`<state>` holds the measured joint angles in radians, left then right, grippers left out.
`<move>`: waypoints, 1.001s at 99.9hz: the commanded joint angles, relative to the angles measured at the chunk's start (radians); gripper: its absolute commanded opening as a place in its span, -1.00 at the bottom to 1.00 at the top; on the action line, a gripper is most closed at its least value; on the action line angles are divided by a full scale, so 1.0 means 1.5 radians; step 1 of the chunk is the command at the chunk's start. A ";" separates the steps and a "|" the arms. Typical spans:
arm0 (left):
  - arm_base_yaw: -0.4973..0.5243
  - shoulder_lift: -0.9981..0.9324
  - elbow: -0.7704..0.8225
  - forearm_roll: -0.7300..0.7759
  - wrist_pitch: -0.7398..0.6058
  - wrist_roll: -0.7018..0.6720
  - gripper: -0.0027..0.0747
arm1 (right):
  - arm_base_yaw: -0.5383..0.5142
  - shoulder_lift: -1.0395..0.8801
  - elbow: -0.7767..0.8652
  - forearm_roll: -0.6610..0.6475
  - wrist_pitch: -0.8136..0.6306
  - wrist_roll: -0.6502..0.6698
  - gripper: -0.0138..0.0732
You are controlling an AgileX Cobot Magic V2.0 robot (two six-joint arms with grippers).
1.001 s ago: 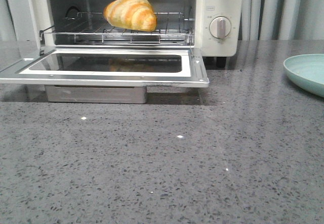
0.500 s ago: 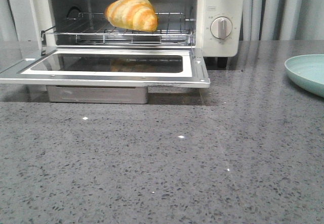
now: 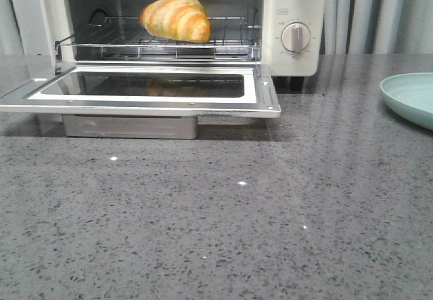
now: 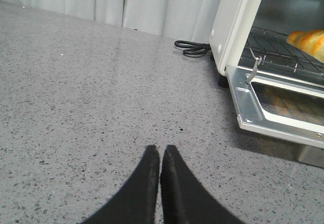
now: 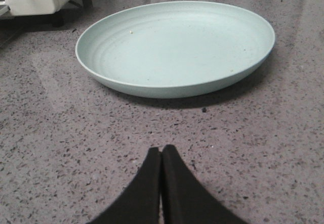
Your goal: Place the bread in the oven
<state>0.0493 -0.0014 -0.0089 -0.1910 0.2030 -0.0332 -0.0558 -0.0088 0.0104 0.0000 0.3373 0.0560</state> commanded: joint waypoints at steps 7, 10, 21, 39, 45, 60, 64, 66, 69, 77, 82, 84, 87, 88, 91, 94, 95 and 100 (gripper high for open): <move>0.001 -0.018 -0.019 -0.007 -0.054 0.000 -0.99 | -0.005 -0.013 0.017 -0.033 -0.012 -0.005 -0.81; 0.001 -0.018 -0.019 -0.007 -0.054 0.000 -0.99 | -0.005 -0.013 0.017 -0.033 -0.012 -0.005 -0.81; 0.001 -0.018 -0.019 -0.007 -0.054 0.000 -0.99 | -0.005 -0.013 0.017 -0.038 -0.012 -0.005 -0.81; 0.001 -0.018 -0.019 -0.007 -0.054 0.000 -0.99 | -0.005 -0.013 0.017 -0.046 -0.012 -0.005 -0.81; 0.001 -0.018 -0.019 -0.007 -0.054 0.000 -0.99 | -0.005 -0.013 0.017 -0.046 -0.012 -0.005 -0.81; 0.001 -0.018 -0.019 -0.007 -0.054 0.000 -0.99 | -0.005 -0.013 0.017 -0.046 -0.012 -0.005 -0.81; 0.001 -0.018 -0.019 -0.007 -0.054 0.000 -0.99 | -0.005 -0.013 0.017 -0.046 -0.012 -0.005 -0.81; 0.001 -0.018 -0.019 -0.007 -0.054 0.000 -0.99 | -0.005 -0.013 0.017 -0.046 -0.012 -0.005 -0.81; 0.001 -0.018 -0.019 -0.007 -0.054 0.000 -0.99 | -0.005 -0.013 0.017 -0.046 -0.012 -0.005 -0.81; 0.001 -0.018 -0.019 -0.007 -0.054 0.000 -0.99 | -0.005 -0.013 0.017 -0.046 -0.012 -0.005 -0.81; 0.001 -0.018 -0.019 -0.007 -0.054 0.000 -0.99 | -0.005 -0.013 0.017 -0.046 -0.012 -0.005 -0.81; 0.001 -0.018 -0.019 -0.007 -0.054 0.000 -0.99 | -0.005 -0.013 0.017 -0.046 -0.012 -0.005 -0.81; 0.001 -0.018 -0.019 -0.007 -0.054 0.000 -0.99 | -0.005 -0.013 0.017 -0.046 -0.012 -0.005 -0.81; 0.001 -0.018 -0.019 -0.007 -0.054 0.000 -0.99 | -0.005 -0.013 0.017 -0.046 -0.012 -0.005 -0.81; 0.001 -0.018 -0.019 -0.007 -0.054 0.000 -0.99 | -0.005 -0.013 0.017 -0.046 -0.012 -0.005 -0.81; 0.001 -0.018 -0.019 -0.007 -0.054 0.000 -0.99 | -0.005 -0.013 0.017 -0.046 -0.012 -0.005 -0.81; 0.001 -0.018 -0.019 -0.007 -0.054 0.000 -0.99 | -0.005 -0.013 0.017 -0.046 -0.012 -0.005 -0.81; 0.001 -0.018 -0.019 -0.007 -0.054 0.000 -0.99 | -0.005 -0.013 0.017 -0.046 -0.012 -0.005 -0.81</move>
<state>0.0493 -0.0014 -0.0089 -0.1910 0.2030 -0.0332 -0.0558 -0.0088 0.0104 -0.0387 0.3423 0.0560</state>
